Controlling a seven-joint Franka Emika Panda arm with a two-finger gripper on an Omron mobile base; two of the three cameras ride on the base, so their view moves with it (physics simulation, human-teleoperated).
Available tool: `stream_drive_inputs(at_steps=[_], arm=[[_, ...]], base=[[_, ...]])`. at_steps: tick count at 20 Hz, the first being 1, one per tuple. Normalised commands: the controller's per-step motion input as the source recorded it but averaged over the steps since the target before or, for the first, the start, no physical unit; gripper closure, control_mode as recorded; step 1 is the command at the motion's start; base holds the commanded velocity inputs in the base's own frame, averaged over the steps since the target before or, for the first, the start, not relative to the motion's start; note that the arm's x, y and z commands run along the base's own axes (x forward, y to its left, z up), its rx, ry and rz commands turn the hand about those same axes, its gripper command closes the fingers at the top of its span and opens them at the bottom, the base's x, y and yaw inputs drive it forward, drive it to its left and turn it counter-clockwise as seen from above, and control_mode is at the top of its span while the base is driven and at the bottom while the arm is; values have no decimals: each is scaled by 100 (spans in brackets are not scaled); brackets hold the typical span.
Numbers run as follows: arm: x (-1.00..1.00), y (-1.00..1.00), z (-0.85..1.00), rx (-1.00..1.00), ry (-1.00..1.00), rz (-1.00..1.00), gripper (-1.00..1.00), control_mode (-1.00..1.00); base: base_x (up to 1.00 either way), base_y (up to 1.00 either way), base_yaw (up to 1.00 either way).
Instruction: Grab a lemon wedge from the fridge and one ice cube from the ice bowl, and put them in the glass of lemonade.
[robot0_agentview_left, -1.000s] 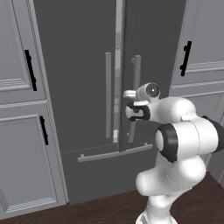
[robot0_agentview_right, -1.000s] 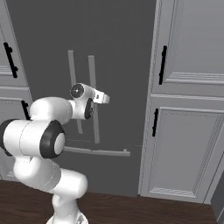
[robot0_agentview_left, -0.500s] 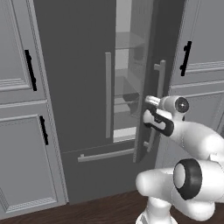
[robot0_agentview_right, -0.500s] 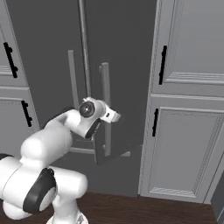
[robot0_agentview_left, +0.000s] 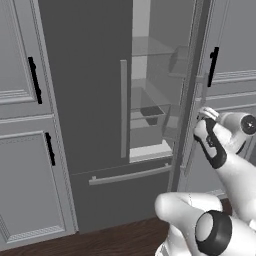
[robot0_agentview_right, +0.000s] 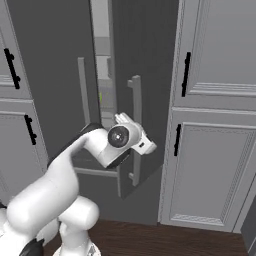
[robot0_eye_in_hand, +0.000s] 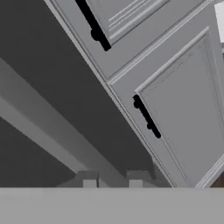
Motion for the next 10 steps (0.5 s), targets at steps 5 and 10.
stream_drive_inputs(at_steps=[5, 10], arm=[[-52, -18, 99, 2, -1, -1, -100, -100], [-88, 51, 90, -8, -1, 6, -100, -100]], base=[[0, 0, 0], [0, 0, 0]])
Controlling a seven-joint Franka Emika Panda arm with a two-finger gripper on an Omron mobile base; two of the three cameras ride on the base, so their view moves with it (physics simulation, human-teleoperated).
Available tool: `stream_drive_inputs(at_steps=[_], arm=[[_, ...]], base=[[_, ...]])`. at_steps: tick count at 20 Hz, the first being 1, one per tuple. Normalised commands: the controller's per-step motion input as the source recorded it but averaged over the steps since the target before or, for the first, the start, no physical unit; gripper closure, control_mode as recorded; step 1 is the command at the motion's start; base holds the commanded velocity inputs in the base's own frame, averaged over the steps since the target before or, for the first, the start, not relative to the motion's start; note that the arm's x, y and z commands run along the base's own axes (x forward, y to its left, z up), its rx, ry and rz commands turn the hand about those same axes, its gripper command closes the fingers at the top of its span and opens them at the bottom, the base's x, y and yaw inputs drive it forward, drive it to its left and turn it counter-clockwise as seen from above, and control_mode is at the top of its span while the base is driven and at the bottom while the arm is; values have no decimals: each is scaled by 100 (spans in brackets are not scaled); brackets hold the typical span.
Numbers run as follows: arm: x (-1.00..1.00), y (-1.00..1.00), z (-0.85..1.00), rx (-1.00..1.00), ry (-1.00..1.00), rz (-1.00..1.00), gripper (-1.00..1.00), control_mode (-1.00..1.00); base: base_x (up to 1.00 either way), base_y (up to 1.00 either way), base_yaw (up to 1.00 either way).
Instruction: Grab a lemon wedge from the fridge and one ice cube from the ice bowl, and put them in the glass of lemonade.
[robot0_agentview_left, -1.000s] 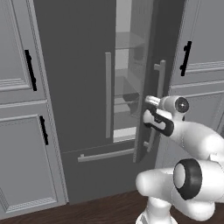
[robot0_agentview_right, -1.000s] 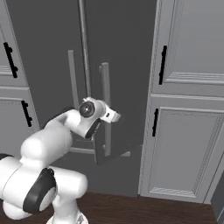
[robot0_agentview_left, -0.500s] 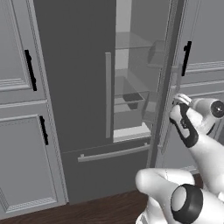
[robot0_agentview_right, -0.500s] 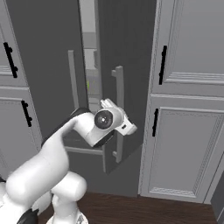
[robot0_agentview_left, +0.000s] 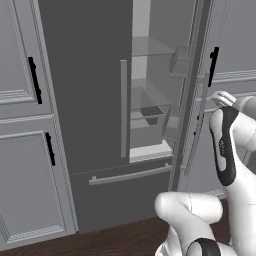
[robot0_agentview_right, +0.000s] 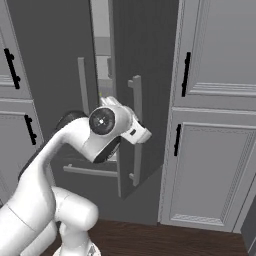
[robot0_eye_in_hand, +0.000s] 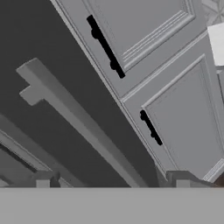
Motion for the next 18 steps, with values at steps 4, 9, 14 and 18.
stream_drive_inputs(at_steps=[4, 9, 14, 18], arm=[[-83, 96, 69, -31, 4, 15, -100, -100], [-28, 100, 26, -49, 26, 5, -100, -100], [73, 85, 0, -57, 42, -18, -100, -100], [59, 18, -21, -24, 11, -21, -100, -100]], base=[[0, 0, 0], [0, 0, 0], [0, 0, 0], [0, 0, 0]])
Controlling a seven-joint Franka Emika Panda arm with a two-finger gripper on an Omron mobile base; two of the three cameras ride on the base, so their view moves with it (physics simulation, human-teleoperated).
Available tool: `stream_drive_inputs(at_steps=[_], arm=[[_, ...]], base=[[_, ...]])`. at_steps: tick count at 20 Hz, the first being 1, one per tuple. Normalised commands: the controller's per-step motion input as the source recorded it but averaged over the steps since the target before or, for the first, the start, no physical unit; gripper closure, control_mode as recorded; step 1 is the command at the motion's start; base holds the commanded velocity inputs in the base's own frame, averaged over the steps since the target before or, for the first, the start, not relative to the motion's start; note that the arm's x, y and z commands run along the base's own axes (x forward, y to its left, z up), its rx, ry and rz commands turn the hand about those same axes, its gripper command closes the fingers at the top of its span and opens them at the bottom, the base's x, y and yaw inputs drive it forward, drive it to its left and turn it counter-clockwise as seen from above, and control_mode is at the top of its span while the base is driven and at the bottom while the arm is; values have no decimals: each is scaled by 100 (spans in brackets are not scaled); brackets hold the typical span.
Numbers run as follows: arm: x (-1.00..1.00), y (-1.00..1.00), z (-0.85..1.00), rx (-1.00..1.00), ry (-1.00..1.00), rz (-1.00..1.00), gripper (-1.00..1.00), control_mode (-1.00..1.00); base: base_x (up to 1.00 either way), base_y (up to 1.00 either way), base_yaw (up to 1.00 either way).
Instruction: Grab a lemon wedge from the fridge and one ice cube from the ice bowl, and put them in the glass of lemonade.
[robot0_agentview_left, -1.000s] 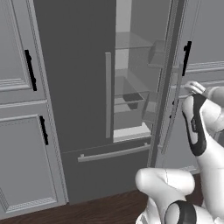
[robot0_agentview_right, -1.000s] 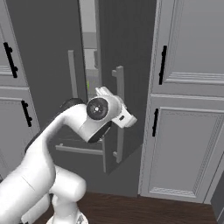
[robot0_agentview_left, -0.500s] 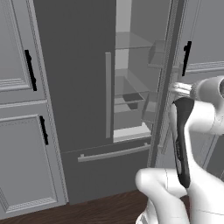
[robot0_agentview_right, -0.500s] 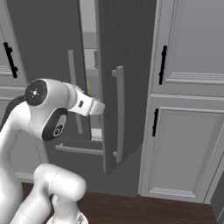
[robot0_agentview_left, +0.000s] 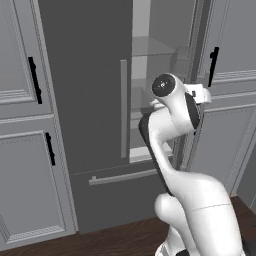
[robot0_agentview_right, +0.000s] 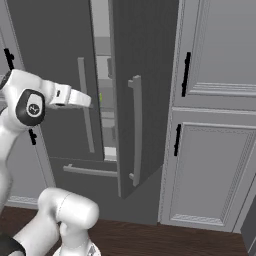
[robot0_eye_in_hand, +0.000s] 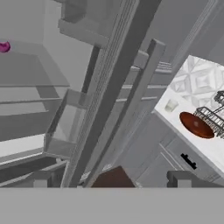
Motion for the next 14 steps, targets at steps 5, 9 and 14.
stream_drive_inputs(at_steps=[5, 9, 14], arm=[[89, -1, -46, -9, 3, -2, -100, -100], [96, 14, -36, -13, 10, -6, -100, -100], [23, -2, -4, -6, 3, -11, -100, -100]], base=[[0, 0, 0], [0, 0, 0], [0, 0, 0]])
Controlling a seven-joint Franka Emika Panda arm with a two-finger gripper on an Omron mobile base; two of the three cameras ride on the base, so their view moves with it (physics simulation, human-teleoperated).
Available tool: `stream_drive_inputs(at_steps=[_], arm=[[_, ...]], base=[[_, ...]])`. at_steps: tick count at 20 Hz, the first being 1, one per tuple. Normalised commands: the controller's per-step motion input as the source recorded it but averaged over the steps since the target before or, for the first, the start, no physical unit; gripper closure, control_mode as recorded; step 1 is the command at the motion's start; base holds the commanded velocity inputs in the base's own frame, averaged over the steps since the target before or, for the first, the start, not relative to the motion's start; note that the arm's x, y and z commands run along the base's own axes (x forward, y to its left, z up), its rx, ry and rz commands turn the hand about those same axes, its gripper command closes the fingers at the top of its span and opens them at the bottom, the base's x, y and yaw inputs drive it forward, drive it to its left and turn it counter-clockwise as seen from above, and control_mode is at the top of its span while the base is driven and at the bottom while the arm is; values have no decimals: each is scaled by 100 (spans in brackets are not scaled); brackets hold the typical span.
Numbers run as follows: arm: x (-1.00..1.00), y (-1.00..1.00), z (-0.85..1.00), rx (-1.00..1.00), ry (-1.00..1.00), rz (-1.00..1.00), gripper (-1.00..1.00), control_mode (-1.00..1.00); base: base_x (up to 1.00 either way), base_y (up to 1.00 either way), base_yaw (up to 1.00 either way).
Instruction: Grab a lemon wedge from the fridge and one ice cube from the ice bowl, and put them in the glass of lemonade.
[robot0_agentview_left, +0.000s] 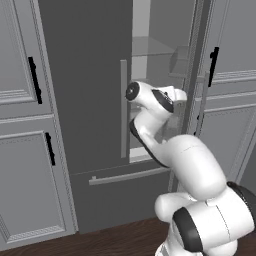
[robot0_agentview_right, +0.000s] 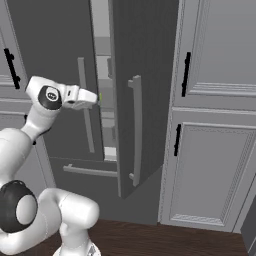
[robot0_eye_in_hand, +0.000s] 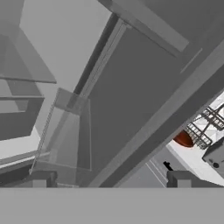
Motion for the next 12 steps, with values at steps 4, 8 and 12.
stream_drive_inputs(at_steps=[4, 8, 12], arm=[[0, -40, -7, 0, 0, -11, -100, -100], [0, -60, -1, 0, 0, -11, -100, -100], [0, -65, 0, 0, 0, -11, -100, -100]], base=[[0, 0, 0], [0, 0, 0], [0, 0, 0]])
